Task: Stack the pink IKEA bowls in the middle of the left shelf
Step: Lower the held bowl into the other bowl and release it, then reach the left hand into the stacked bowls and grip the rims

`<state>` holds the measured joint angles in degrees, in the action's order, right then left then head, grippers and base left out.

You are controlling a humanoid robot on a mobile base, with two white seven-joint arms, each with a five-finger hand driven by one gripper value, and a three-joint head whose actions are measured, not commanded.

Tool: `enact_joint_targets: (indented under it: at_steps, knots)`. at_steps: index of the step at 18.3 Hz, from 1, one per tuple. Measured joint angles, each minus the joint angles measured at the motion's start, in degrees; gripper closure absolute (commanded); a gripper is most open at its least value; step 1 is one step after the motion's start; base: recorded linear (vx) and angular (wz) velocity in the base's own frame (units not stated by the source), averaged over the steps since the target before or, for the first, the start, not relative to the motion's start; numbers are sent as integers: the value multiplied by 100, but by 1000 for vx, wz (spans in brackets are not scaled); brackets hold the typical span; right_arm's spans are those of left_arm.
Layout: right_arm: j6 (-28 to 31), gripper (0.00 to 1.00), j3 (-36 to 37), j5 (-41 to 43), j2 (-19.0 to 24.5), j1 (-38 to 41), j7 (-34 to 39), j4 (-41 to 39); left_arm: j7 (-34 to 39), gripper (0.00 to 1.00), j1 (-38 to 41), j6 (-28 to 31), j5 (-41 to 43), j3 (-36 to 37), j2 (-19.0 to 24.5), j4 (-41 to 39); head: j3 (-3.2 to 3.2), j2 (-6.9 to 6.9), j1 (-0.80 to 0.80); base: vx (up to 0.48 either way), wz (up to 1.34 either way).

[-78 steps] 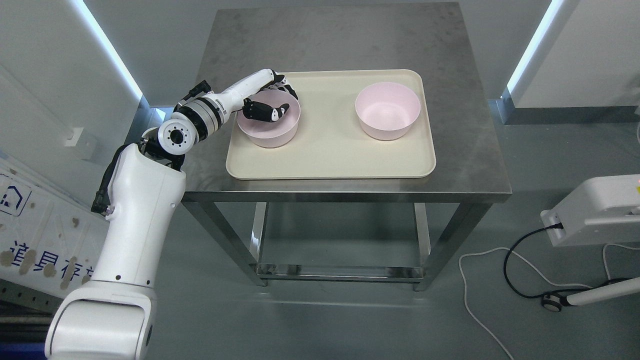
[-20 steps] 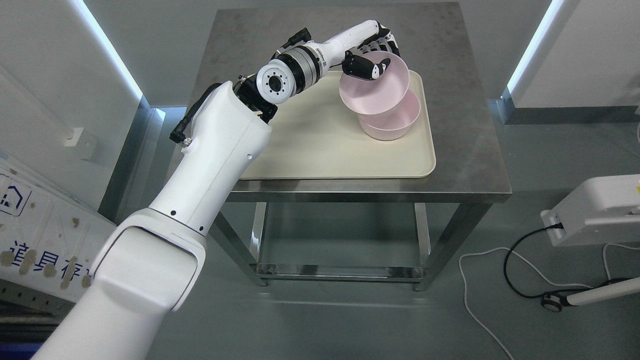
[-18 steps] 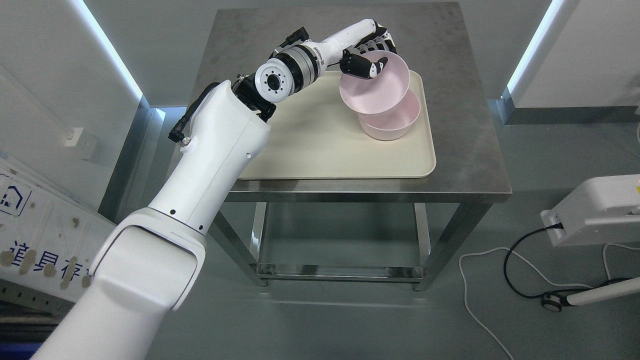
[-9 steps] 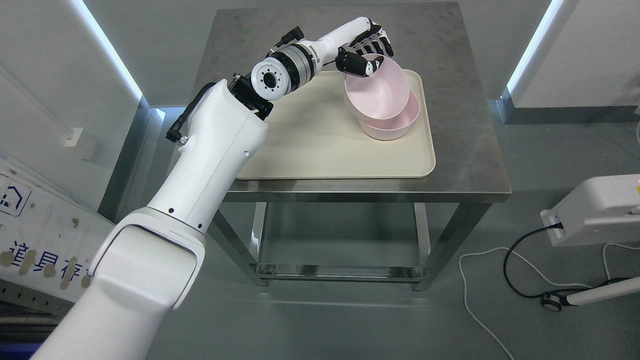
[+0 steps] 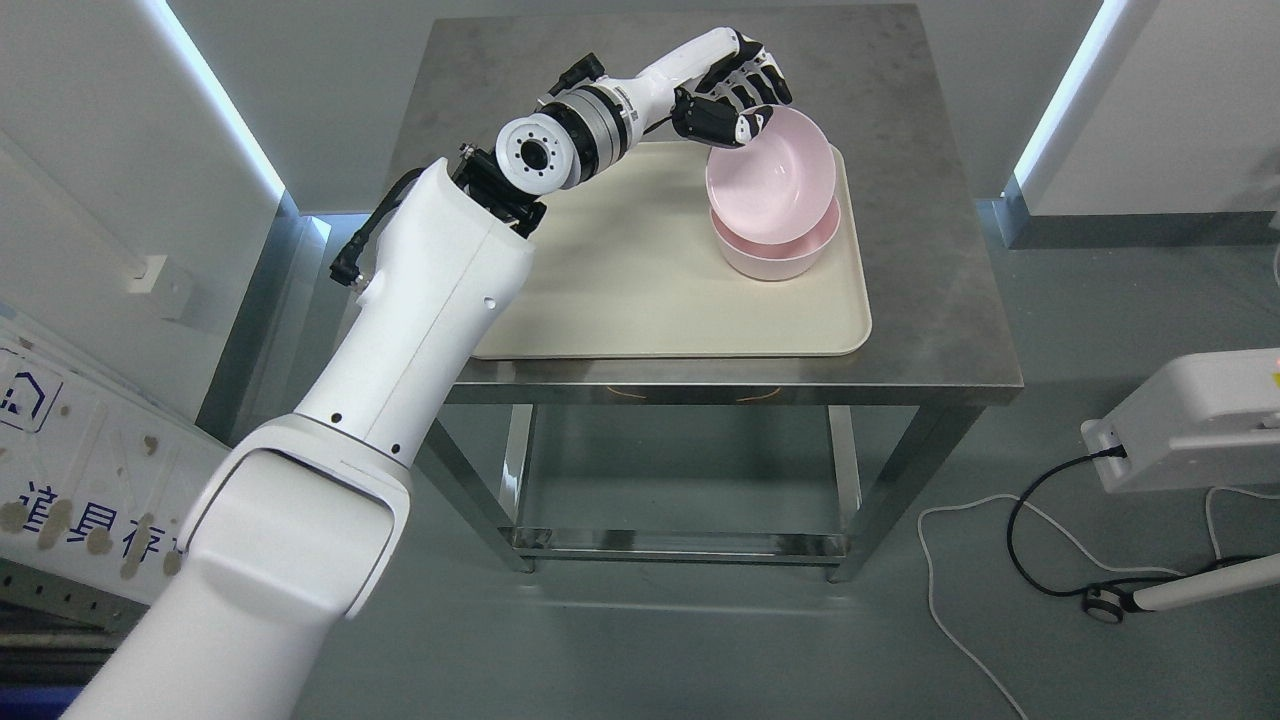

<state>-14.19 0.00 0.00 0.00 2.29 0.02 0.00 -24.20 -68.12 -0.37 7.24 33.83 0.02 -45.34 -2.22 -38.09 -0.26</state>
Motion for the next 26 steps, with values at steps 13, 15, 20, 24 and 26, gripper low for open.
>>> enact_joint_targets:
  at_steps: [13,15,20,24,26]
  knots:
    - [0,0,0,0,0,0,0,0,351,19,194,-185,-383,76,-2,-85,0,0,0,0,0]
    - [0,0,0,0,0,0,0,0,740,18,273,-379,-488,-77,-2,-245,0,0,0,0,0]
    - [0,0,0,0,0,0,0,0,490,17,639,-561,-1324,-627,-2,-1010,0,0,0,0,0]
    - [0,0,0,0,0,0,1,0,-434,16,1599,-605,-1468,-736,-2,-1933,0,0,0,0,0]
    - [0,0,0,0,0,0,1,0,-562,16,2003,-690,-1099,-732,-2,-2269,0,0,0,0,0]
